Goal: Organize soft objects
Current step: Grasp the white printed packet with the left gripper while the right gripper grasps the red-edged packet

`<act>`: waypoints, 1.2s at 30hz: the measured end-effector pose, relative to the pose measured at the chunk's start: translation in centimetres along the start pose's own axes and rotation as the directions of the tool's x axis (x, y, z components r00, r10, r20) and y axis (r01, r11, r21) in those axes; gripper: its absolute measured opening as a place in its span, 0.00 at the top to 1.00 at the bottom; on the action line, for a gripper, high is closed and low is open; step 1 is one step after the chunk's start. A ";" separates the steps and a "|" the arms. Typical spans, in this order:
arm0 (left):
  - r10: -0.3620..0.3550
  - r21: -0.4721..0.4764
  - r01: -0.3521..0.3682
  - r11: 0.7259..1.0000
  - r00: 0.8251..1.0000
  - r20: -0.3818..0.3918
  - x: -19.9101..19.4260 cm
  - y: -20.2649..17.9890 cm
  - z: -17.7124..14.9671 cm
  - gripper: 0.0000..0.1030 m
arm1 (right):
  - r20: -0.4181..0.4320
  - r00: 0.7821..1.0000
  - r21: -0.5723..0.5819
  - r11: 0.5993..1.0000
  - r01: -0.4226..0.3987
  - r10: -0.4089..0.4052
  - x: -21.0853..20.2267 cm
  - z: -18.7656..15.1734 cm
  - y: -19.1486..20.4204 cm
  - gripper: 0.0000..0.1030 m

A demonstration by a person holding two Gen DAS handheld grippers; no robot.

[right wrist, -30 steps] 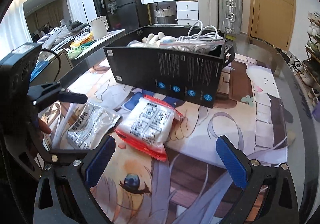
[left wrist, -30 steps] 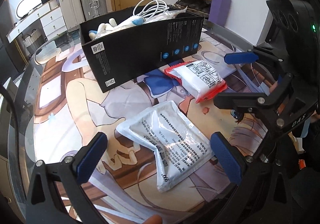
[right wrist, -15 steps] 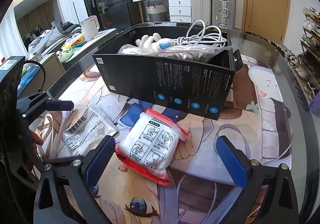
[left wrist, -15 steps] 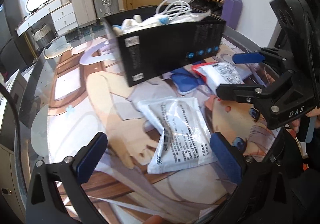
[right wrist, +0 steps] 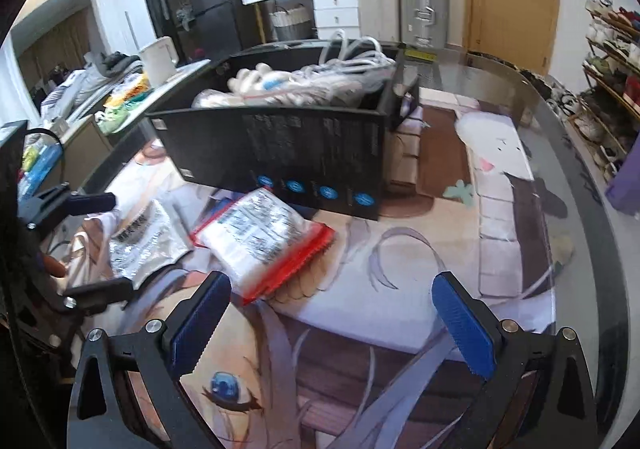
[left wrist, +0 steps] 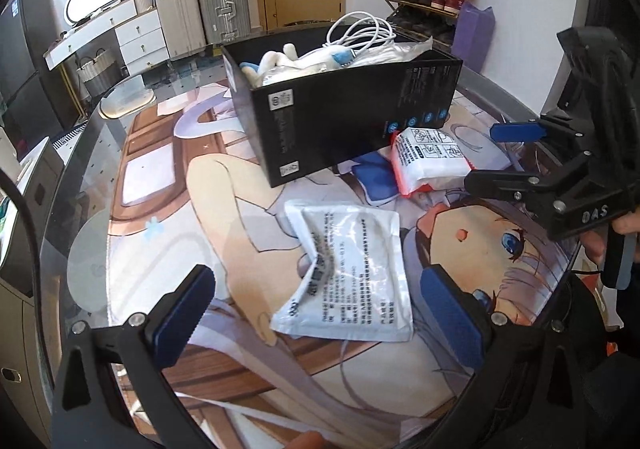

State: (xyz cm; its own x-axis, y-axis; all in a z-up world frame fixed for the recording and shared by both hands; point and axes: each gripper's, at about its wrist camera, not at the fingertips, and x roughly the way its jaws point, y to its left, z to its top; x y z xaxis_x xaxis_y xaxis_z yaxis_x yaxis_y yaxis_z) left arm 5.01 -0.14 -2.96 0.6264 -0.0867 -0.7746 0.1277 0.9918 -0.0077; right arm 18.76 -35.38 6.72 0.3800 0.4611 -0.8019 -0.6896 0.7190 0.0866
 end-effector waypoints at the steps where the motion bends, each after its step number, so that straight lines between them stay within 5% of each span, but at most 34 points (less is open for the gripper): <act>1: -0.002 0.000 0.002 1.000 1.000 -0.004 0.1 -0.1 0.0 0.00 | -0.002 1.000 -0.016 1.000 -0.001 0.001 0.1 0.1 0.3 0.01; 13: -0.001 -0.026 0.001 1.000 1.000 -0.018 1.2 -0.1 0.1 0.03 | -0.016 0.999 -0.098 0.995 -0.029 0.028 1.2 1.9 1.4 0.01; 22: -0.018 0.000 0.018 1.000 1.000 0.026 0.8 -0.7 0.0 0.23 | -0.027 0.997 -0.150 0.986 -0.069 0.065 1.7 2.3 2.6 0.01; 27: -0.032 0.019 0.031 0.999 0.998 0.046 0.4 -0.9 0.0 0.47 | -0.034 0.997 -0.169 0.982 -0.079 0.075 2.0 2.6 3.2 0.01; 36: -0.062 -0.008 0.062 0.998 0.997 0.047 0.1 -0.2 0.0 0.57 | -0.053 0.995 -0.182 0.979 -0.094 0.086 2.5 3.0 3.6 0.01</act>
State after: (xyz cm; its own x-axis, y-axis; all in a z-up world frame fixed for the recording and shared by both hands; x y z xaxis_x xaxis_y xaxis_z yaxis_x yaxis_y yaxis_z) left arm 5.01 -0.36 -3.02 0.6531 -0.1520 -0.7419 0.1601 0.9852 -0.0609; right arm 19.11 -30.08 6.75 0.2863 0.4933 -0.8214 -0.8232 0.5654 0.0527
